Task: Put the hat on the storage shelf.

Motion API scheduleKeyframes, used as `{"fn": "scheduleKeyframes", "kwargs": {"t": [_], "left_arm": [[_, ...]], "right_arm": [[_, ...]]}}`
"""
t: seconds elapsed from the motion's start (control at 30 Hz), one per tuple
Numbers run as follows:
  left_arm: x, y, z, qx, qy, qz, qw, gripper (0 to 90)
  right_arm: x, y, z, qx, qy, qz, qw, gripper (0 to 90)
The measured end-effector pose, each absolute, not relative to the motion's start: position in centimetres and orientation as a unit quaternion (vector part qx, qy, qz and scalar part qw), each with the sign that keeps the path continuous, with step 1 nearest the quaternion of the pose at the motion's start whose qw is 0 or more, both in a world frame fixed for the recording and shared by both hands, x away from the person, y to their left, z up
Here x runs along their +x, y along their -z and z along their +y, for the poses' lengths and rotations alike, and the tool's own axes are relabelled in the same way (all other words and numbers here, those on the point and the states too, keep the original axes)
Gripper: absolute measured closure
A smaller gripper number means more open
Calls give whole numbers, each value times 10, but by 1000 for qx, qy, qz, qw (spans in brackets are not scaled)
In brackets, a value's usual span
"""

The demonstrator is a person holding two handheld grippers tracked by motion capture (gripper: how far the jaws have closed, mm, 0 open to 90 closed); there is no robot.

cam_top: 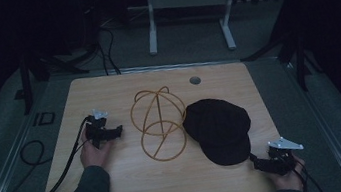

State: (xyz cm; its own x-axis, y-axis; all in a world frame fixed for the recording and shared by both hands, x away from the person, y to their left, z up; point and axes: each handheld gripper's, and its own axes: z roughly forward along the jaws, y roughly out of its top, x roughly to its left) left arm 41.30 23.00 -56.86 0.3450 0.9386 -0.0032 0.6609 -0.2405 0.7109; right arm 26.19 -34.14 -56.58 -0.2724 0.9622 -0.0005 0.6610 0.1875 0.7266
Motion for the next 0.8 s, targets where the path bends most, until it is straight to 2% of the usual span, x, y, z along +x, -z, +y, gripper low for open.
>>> {"fn": "scheduleKeyframes", "kwargs": {"t": [0.8], "left_arm": [[413,569,230,756,-219,529,317,137]], "right_arm": [[262,564,-338,552,-312,738,233,152]]}}
